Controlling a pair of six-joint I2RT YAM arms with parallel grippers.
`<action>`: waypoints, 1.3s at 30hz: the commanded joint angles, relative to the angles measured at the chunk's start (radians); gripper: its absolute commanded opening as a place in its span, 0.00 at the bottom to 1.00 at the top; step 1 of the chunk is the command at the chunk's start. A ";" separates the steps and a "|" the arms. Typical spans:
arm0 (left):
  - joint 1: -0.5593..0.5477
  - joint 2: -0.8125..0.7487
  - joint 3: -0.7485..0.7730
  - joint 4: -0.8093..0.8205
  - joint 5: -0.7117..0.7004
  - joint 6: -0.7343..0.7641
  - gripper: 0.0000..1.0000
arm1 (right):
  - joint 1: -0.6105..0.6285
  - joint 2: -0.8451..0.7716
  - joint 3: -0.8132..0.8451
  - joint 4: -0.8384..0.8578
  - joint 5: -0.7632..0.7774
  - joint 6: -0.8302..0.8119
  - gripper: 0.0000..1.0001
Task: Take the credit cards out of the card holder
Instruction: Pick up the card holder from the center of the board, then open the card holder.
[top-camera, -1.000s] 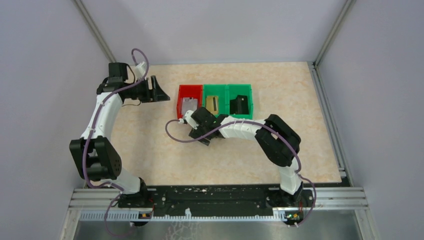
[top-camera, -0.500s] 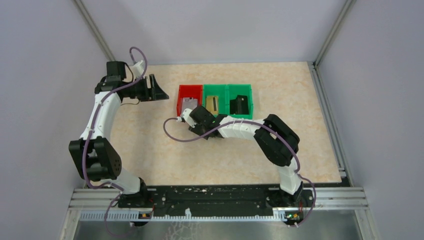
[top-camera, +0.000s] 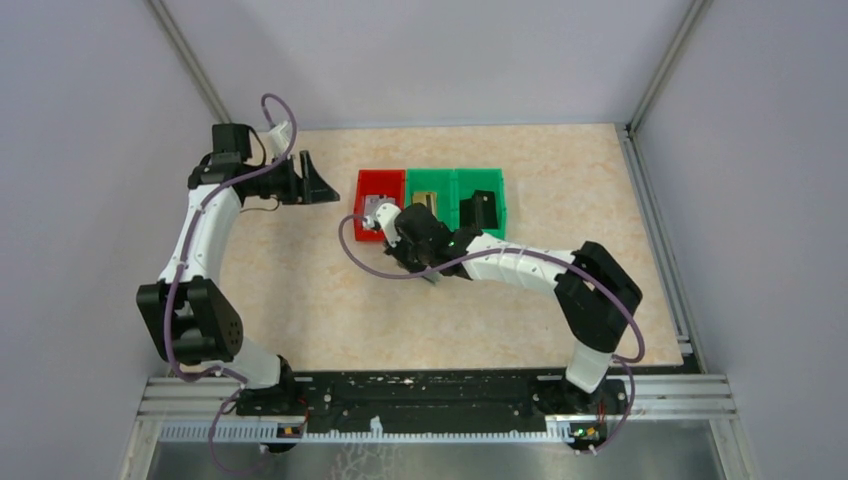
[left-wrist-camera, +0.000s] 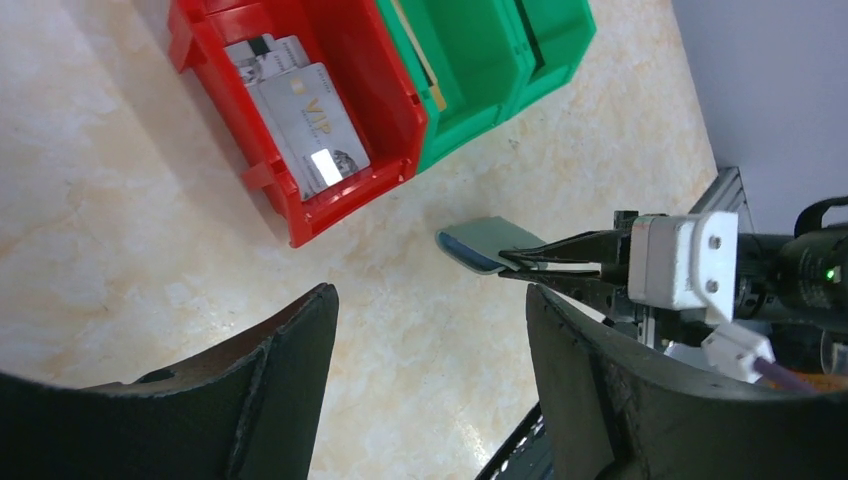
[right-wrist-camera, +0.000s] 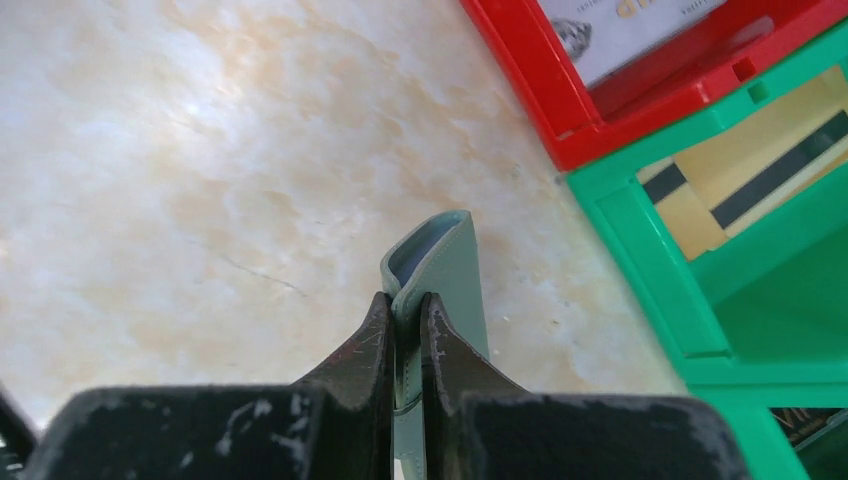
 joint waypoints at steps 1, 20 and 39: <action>0.004 -0.062 -0.023 -0.049 0.162 0.129 0.76 | -0.008 -0.123 0.016 0.098 -0.163 0.154 0.00; -0.070 -0.333 -0.318 0.136 0.660 0.202 0.99 | -0.270 -0.280 -0.111 0.937 -0.754 0.994 0.00; -0.107 -0.349 -0.266 0.271 0.776 -0.095 0.68 | -0.286 -0.130 -0.129 1.491 -0.740 1.450 0.00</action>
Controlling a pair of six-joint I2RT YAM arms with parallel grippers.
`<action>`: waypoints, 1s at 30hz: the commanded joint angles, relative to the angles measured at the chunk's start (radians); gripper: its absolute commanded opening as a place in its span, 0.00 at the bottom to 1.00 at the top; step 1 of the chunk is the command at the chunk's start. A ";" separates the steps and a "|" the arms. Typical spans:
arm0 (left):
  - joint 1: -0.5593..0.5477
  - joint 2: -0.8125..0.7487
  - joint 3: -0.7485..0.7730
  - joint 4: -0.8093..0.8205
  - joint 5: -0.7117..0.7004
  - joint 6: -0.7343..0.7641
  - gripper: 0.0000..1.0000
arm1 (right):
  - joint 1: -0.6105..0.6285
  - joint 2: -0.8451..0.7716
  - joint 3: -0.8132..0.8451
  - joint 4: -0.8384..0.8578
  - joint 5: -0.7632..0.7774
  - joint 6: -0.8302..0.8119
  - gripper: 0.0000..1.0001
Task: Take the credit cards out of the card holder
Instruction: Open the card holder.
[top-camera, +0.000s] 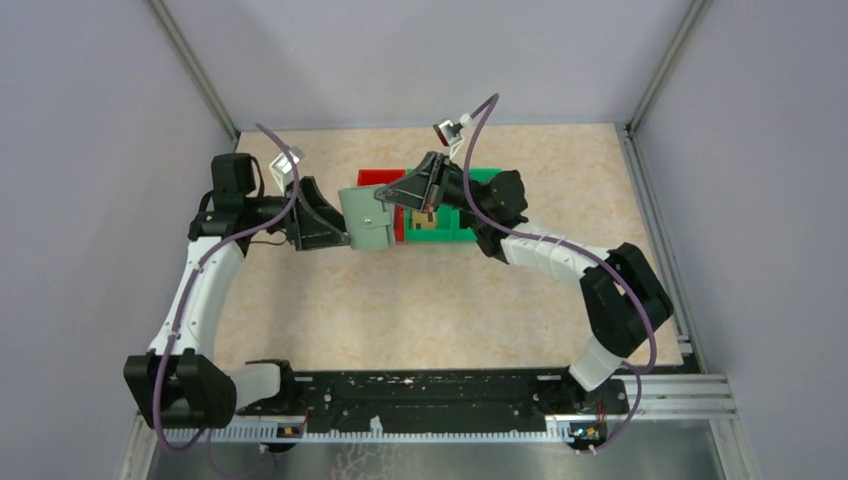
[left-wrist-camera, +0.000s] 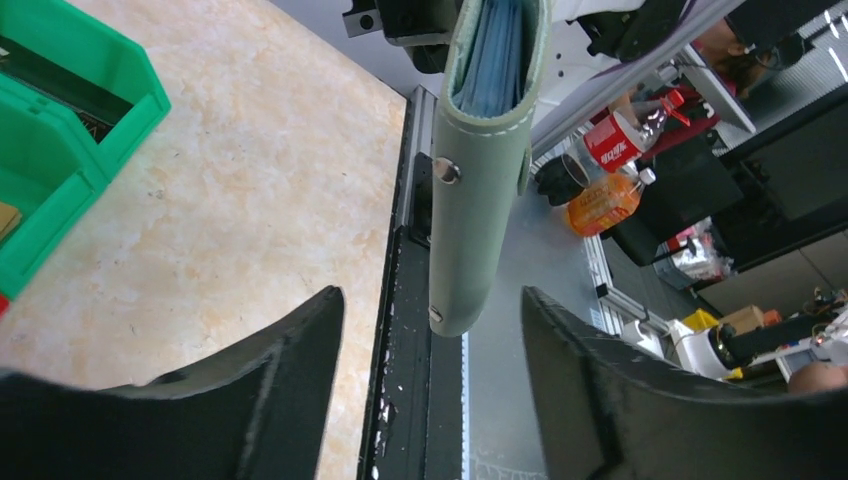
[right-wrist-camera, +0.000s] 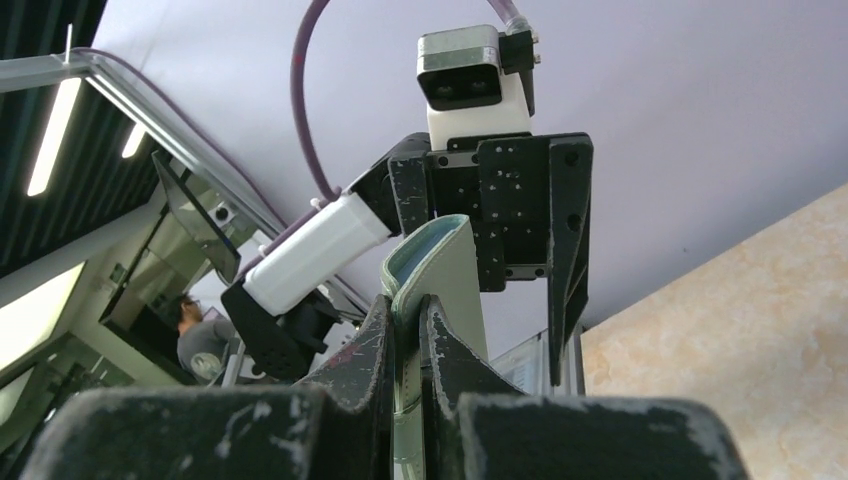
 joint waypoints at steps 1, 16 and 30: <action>-0.031 -0.006 0.049 0.065 0.080 -0.074 0.63 | -0.007 0.001 0.022 0.128 0.036 0.041 0.00; -0.079 -0.004 0.069 0.113 0.032 -0.153 0.26 | 0.024 0.047 0.061 0.133 0.087 0.043 0.00; -0.079 -0.014 0.046 0.146 -0.087 -0.168 0.00 | -0.011 -0.064 0.116 -0.341 -0.153 -0.259 0.65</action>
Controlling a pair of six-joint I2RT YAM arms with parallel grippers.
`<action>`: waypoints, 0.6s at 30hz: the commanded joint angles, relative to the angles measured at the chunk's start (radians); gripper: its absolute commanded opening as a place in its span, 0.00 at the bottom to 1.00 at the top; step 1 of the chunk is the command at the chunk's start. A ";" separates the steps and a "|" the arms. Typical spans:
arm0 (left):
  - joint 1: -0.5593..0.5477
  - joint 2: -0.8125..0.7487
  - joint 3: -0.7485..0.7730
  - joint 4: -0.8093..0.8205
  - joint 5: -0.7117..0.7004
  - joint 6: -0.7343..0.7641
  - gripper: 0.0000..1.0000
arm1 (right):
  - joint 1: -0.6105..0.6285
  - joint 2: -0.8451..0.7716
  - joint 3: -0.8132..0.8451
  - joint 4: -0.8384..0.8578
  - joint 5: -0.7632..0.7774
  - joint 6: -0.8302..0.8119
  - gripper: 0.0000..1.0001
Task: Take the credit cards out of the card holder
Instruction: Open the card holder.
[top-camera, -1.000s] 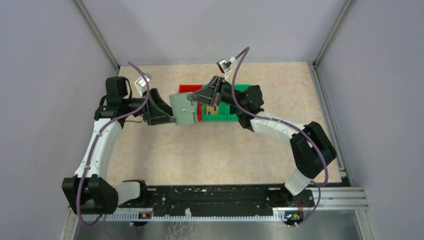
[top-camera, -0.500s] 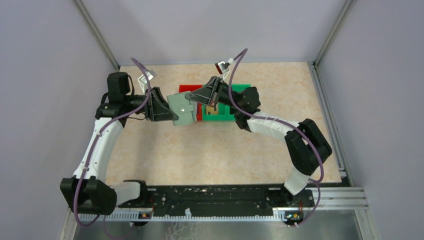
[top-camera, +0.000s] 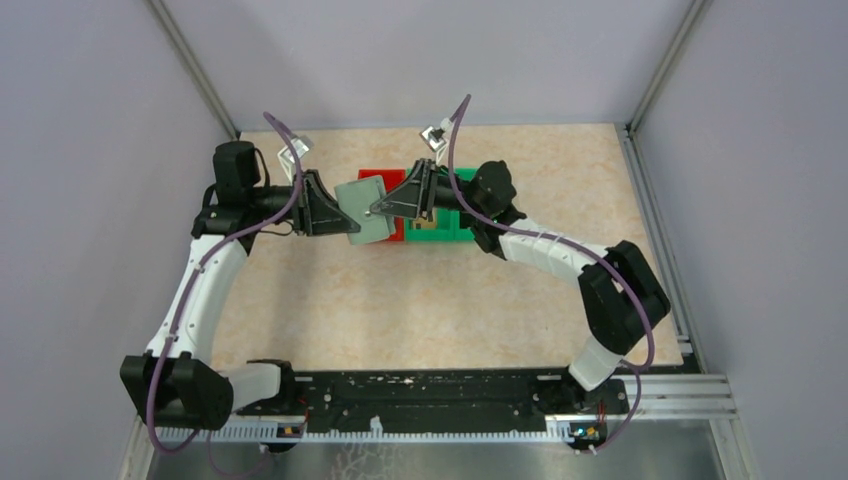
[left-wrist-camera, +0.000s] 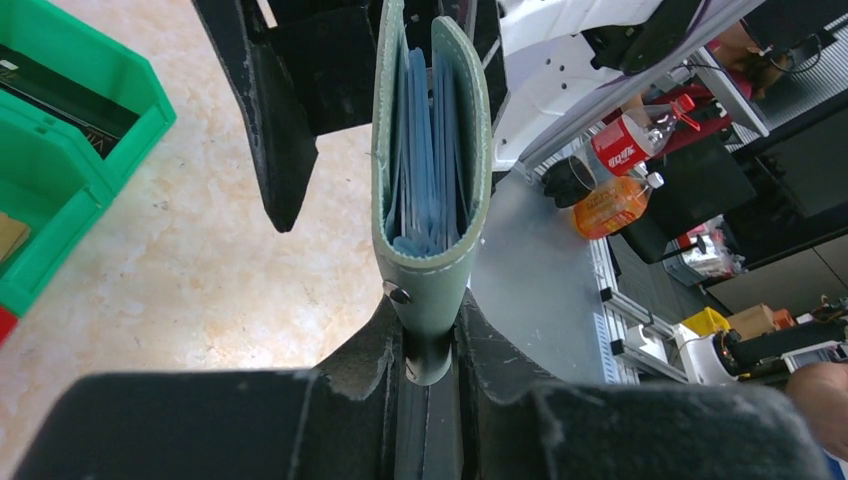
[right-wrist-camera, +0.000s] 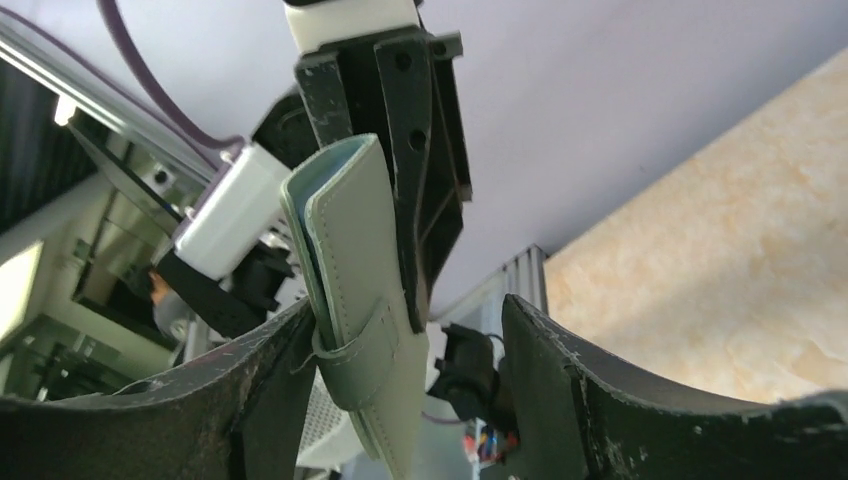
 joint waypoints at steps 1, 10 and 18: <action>-0.005 -0.015 -0.003 -0.005 -0.026 0.032 0.00 | -0.013 -0.104 0.103 -0.235 -0.093 -0.207 0.64; -0.005 -0.029 -0.039 -0.030 -0.113 0.048 0.00 | -0.012 -0.088 0.164 -0.238 -0.103 -0.208 0.57; -0.005 -0.039 -0.041 -0.044 -0.098 0.047 0.00 | -0.004 -0.066 0.181 -0.256 -0.084 -0.209 0.34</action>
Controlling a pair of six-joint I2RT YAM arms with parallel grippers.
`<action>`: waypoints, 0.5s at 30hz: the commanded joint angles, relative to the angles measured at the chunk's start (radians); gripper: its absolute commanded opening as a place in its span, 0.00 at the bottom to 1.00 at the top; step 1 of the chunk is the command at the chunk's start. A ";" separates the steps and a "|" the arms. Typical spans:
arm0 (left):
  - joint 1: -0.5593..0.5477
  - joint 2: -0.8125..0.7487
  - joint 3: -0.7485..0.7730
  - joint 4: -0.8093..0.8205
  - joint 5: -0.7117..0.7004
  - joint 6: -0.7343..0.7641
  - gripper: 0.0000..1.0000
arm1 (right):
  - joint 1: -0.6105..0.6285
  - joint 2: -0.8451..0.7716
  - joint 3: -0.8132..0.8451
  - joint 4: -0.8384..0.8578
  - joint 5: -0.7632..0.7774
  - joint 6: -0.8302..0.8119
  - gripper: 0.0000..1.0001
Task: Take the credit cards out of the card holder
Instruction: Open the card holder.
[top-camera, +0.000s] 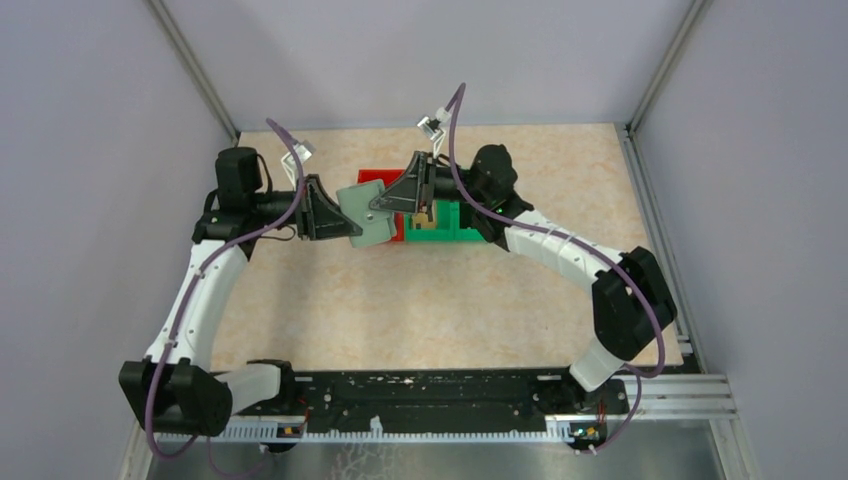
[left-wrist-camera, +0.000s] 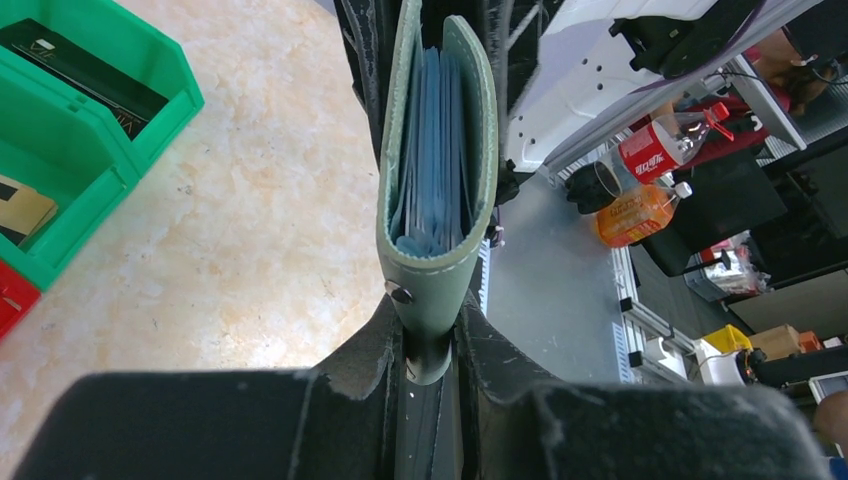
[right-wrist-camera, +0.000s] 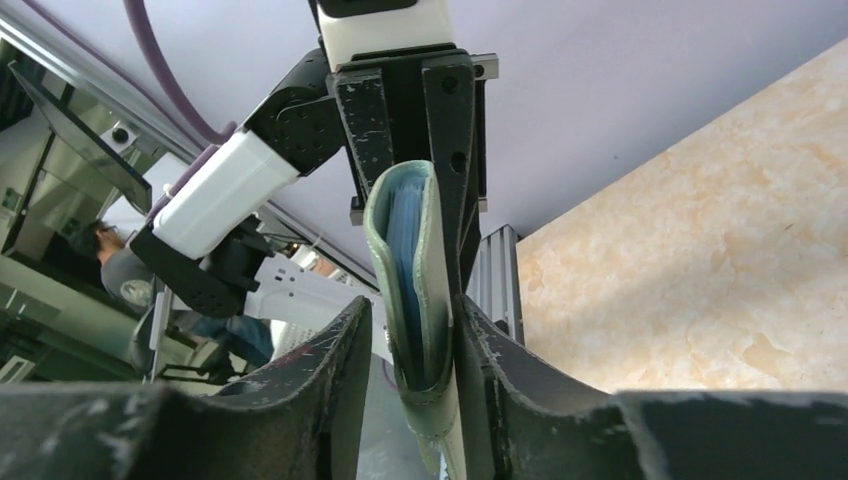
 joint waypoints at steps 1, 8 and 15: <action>-0.002 -0.016 -0.009 -0.016 -0.013 0.016 0.00 | 0.002 -0.006 0.070 0.052 0.001 -0.006 0.30; -0.001 -0.012 -0.006 0.009 0.026 -0.014 0.76 | 0.006 -0.009 0.065 0.028 0.014 -0.013 0.00; 0.022 0.001 0.014 0.103 0.098 -0.133 0.88 | -0.014 -0.025 -0.037 0.232 -0.036 0.064 0.00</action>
